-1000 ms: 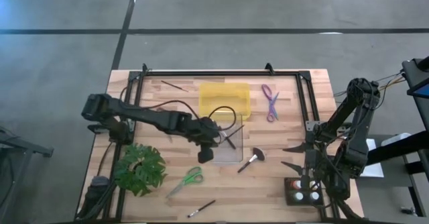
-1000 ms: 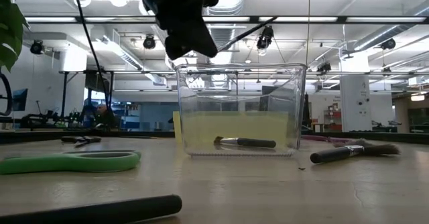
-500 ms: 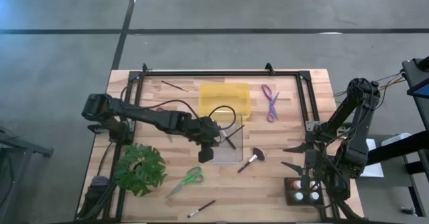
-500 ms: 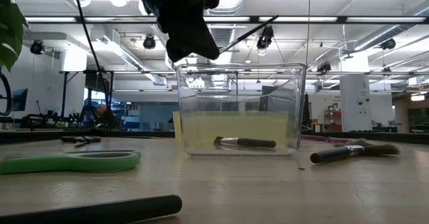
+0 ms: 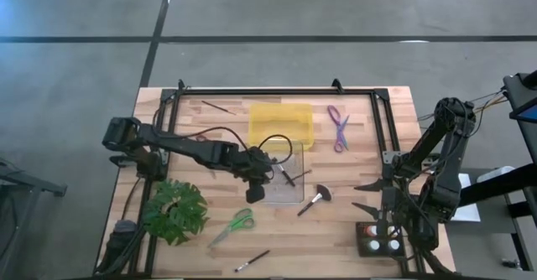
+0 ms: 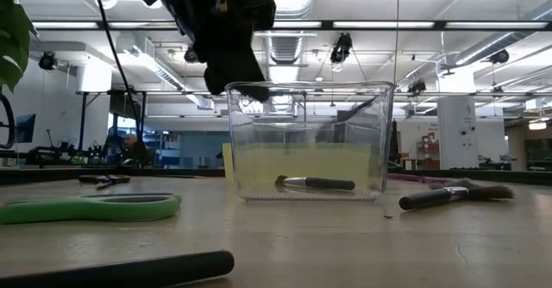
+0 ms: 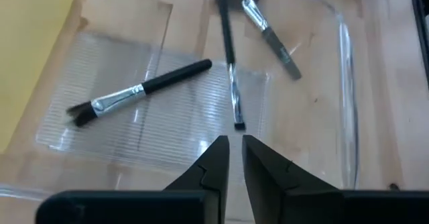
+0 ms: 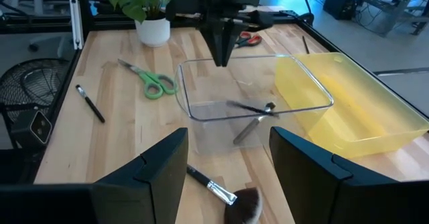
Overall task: Pick & Place Paint Supplies
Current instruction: Adjust the transparent bin
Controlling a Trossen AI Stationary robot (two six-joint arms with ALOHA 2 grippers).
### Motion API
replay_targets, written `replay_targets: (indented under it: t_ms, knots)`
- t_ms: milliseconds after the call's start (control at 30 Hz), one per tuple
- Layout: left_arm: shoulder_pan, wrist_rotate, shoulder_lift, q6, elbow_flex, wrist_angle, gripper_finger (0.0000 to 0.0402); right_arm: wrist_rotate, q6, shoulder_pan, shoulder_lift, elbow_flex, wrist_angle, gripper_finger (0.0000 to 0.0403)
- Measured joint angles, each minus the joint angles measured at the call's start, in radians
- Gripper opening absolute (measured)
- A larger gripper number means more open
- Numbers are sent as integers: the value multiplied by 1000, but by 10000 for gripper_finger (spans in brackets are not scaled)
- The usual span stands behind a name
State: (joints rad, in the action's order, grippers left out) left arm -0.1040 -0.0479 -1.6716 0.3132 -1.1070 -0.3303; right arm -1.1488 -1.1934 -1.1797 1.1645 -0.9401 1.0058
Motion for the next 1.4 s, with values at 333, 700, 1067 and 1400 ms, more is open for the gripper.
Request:
replay_targets:
  t_ms: [333,700,1067,1400]
  knots:
    - [0,0,3,16,53,9,55,1,0,0,0,0,0,209]
    - [2,-155,34,-53,12,-8,56,0,1,0,0,0,-3,209]
    - [3,126,222,-225,-129,-249,56,19,-1,0,0,0,-17,209]
    - [2,70,218,52,79,-333,56,32,6,0,0,0,-21,209]
